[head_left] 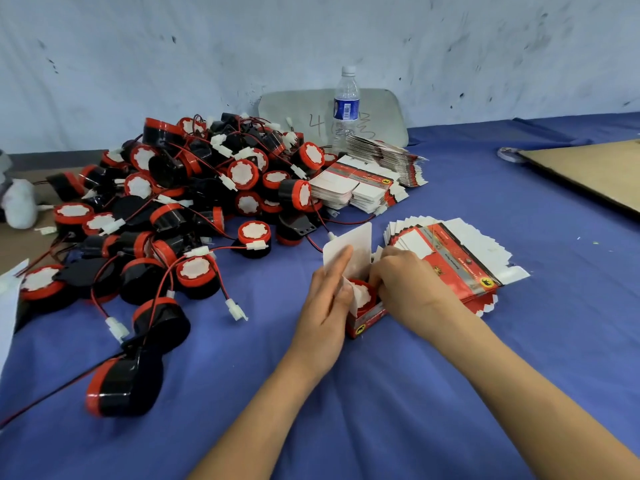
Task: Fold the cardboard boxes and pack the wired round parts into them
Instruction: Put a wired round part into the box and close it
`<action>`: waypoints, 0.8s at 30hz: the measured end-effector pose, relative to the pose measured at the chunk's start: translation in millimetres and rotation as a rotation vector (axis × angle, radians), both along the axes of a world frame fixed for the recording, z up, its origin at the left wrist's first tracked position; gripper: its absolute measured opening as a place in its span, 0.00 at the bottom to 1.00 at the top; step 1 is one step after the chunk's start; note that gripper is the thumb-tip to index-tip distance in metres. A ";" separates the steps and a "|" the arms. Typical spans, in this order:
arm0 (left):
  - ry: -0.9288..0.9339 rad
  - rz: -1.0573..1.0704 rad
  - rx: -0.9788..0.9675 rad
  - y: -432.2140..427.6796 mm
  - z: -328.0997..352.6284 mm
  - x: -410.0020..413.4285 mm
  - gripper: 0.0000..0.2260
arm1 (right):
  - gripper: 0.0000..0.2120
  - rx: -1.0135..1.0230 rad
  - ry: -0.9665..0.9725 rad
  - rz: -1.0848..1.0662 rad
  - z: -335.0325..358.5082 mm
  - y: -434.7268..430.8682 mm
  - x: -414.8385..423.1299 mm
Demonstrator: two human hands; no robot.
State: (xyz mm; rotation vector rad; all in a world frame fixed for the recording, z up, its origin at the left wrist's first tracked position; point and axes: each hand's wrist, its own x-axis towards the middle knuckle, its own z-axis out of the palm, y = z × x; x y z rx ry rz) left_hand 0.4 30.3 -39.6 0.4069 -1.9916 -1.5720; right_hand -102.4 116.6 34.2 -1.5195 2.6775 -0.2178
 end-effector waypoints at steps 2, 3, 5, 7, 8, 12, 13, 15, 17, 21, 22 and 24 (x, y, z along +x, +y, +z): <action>-0.024 0.015 0.065 -0.3 2.2 -3.1 0.25 | 0.12 -0.152 -0.103 -0.004 -6.4 4.4 -3.5; -0.039 0.031 0.083 0.6 3.2 -5.3 0.28 | 0.12 -0.239 -0.149 -0.008 -11.2 8.8 -3.0; -0.059 0.066 0.111 3.3 5.0 -9.6 0.34 | 0.13 -0.449 -0.128 -0.016 -24.7 18.3 1.1; -0.048 0.080 0.128 5.5 5.9 -10.7 0.36 | 0.10 -0.730 -0.007 0.005 -35.8 25.5 5.6; -0.034 0.079 0.135 6.1 7.0 -9.9 0.37 | 0.08 -0.881 0.029 0.011 -39.7 27.9 5.8; 0.015 0.053 0.078 3.7 8.4 -4.8 0.43 | 0.14 -1.160 -0.628 -0.117 -43.0 23.3 -9.5; 0.030 0.038 0.086 2.1 7.7 -4.4 0.45 | 0.16 -1.178 -0.949 -0.128 -44.4 20.7 -12.5; 0.052 0.004 0.136 -2.5 5.2 -4.3 0.47 | 0.20 -1.169 -1.427 -0.151 -49.0 16.5 -17.1; 0.051 -0.037 0.152 -8.2 2.0 -5.8 0.47 | 0.23 -1.090 -1.451 -0.058 -54.6 16.9 -18.8; 0.038 -0.137 0.170 -12.6 2.2 -4.7 0.29 | 0.30 -0.869 -1.160 0.163 -64.2 17.7 -17.0; 0.027 -0.132 0.152 -12.9 2.6 -3.9 0.23 | 0.28 -0.851 -1.056 0.186 -64.1 19.0 -16.2; 0.021 -0.098 0.118 -13.7 1.8 -3.8 0.13 | 0.23 -0.796 -0.888 0.245 -63.5 23.0 -16.6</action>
